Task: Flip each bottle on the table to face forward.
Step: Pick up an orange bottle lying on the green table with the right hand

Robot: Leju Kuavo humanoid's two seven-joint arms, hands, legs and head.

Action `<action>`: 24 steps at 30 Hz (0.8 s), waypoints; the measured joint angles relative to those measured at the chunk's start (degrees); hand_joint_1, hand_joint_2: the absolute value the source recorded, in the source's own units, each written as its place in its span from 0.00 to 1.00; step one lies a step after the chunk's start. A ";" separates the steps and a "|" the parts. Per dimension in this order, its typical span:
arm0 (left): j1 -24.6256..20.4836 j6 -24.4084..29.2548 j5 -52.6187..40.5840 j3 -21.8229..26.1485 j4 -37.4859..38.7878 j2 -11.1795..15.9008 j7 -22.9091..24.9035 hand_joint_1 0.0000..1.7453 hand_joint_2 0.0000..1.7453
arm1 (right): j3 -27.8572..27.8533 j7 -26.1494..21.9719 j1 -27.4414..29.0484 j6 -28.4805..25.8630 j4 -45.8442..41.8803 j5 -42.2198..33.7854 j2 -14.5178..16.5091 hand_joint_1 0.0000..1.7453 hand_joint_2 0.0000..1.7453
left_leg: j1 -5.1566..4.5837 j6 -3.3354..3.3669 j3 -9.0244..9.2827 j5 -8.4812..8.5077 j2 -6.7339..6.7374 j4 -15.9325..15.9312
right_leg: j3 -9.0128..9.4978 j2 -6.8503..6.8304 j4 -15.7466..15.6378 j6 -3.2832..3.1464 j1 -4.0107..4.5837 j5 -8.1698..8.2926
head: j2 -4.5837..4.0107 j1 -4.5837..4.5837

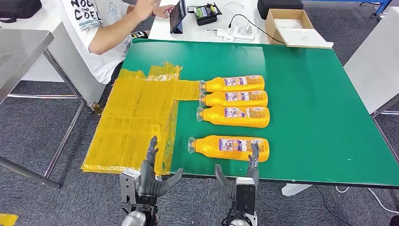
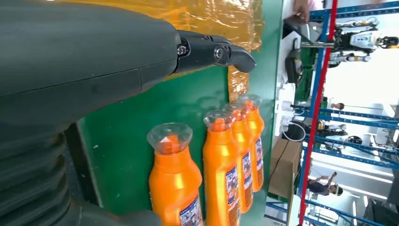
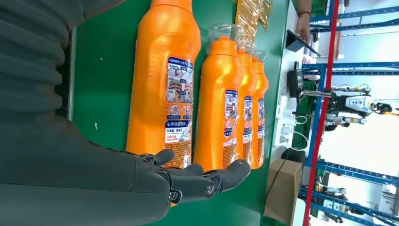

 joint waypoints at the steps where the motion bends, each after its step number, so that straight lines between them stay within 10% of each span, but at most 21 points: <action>1: -0.10 0.23 0.00 -0.06 0.00 -0.03 -0.16 0.00 1.00 | -0.02 0.00 0.03 0.03 0.00 0.09 -0.04 0.00 1.00 | 0.00 0.00 0.00 0.00 0.00 0.00 | 0.00 0.00 0.00 0.00 0.00 0.00 | 0.00 0.01; 24: -5.91 5.95 -11.92 2.09 -2.13 0.98 4.21 0.00 1.00 | -4.60 2.05 -1.50 7.53 -2.85 11.53 -0.74 0.00 1.00 | 0.00 0.01 0.00 0.01 0.00 0.00 | 0.02 0.00 0.01 0.00 0.01 0.01 | 0.00 0.02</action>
